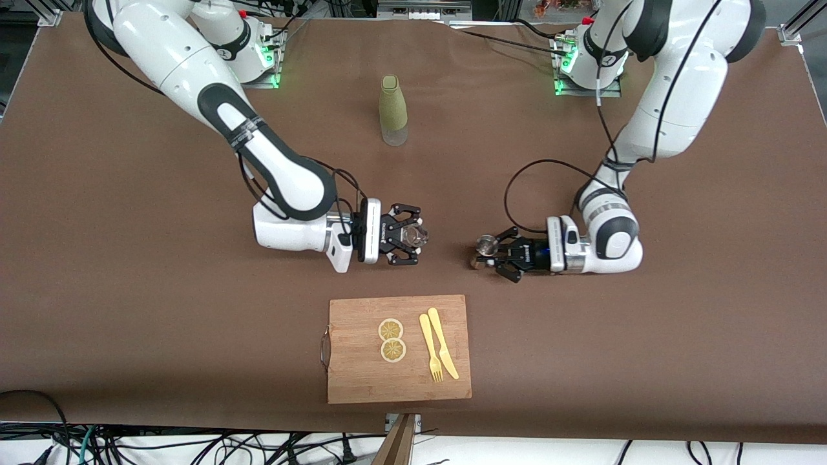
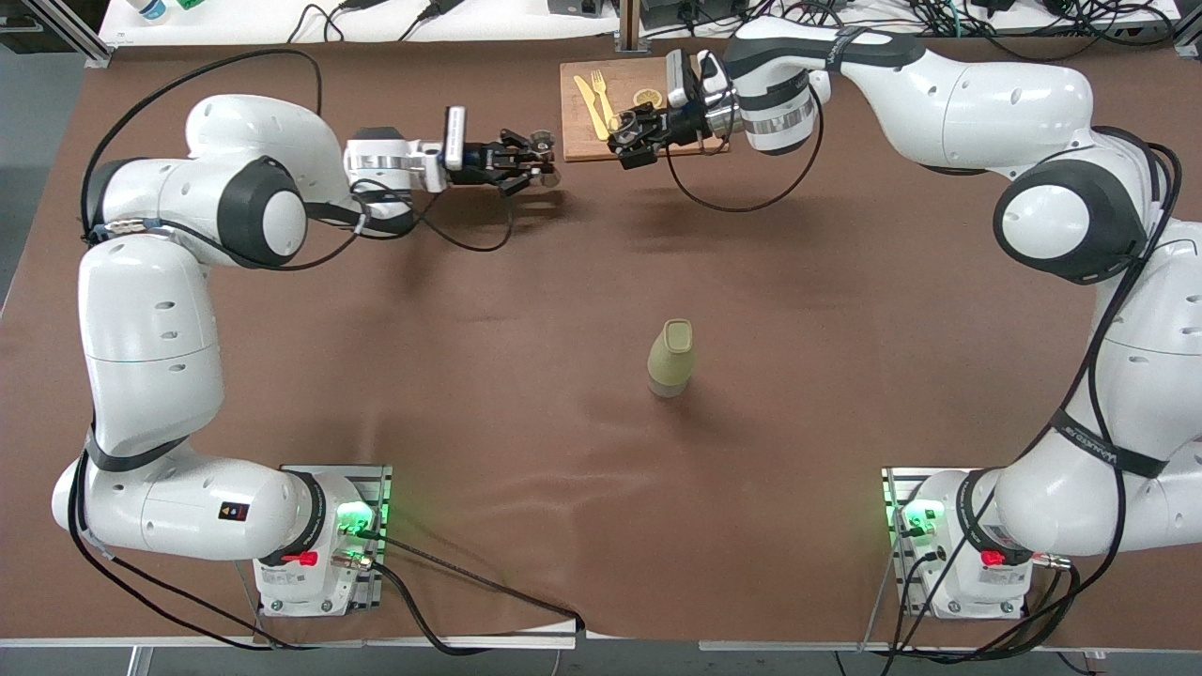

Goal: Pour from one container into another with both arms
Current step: 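Bring the beaker and the jigger together above the table center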

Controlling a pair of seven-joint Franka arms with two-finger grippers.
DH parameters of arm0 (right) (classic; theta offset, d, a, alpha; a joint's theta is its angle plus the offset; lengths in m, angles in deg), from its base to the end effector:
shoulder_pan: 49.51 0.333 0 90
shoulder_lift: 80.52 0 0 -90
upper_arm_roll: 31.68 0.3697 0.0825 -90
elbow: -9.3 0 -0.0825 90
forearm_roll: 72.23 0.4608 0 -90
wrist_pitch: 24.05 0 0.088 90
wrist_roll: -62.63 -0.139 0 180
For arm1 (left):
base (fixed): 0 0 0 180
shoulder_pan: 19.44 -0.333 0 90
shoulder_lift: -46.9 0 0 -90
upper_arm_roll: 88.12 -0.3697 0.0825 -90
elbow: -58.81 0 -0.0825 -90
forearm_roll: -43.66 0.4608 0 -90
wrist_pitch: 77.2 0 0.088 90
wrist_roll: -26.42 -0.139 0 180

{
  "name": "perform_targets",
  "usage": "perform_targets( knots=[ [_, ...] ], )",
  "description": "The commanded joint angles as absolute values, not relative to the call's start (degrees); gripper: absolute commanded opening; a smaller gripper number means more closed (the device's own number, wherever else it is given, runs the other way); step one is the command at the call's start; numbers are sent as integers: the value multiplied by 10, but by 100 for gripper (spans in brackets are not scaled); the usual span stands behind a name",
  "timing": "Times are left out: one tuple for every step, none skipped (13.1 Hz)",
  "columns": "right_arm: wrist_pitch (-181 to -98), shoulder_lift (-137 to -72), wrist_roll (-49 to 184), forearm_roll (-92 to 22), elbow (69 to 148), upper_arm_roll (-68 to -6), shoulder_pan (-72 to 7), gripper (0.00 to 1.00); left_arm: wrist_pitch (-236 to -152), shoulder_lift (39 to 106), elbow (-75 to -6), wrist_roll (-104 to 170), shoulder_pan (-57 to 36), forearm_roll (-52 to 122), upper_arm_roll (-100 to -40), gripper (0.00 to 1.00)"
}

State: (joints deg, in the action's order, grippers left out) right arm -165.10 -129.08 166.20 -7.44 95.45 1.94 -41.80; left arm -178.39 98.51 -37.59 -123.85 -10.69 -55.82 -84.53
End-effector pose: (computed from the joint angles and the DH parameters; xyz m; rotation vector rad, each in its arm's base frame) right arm 0.6833 0.4982 0.2245 -1.5981 -1.3293 -0.8039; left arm 0.6938 -0.2677 0.0719 1.2598 -1.2241 1.2469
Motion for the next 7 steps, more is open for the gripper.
perform_targets(
  knots=[
    [-1672,-1284,1606,-145,930,16,-396,0,-1849,976,-389,-1278,-69,-621,-835,0],
    [-1672,-1283,1583,-175,925,17,-395,0,-1858,977,-389,-1278,-56,-638,-835,0],
    [-1672,-1283,1562,-210,922,17,-396,0,-1859,979,-389,-1278,-49,-652,-835,0],
    [-1671,-1283,1548,-240,918,17,-397,0,-1859,980,-389,-1278,-45,-655,-835,0],
    [-1670,-1283,1545,-259,918,17,-397,0,-1859,979,-390,-1278,-44,-655,-835,0],
    [-1670,-1283,1545,-267,918,16,-397,0,-1860,980,-390,-1279,-43,-656,-834,0],
    [-1670,-1275,1545,-280,918,15,-397,0,-1860,980,-390,-1280,-39,-657,-834,0]
  ],
)
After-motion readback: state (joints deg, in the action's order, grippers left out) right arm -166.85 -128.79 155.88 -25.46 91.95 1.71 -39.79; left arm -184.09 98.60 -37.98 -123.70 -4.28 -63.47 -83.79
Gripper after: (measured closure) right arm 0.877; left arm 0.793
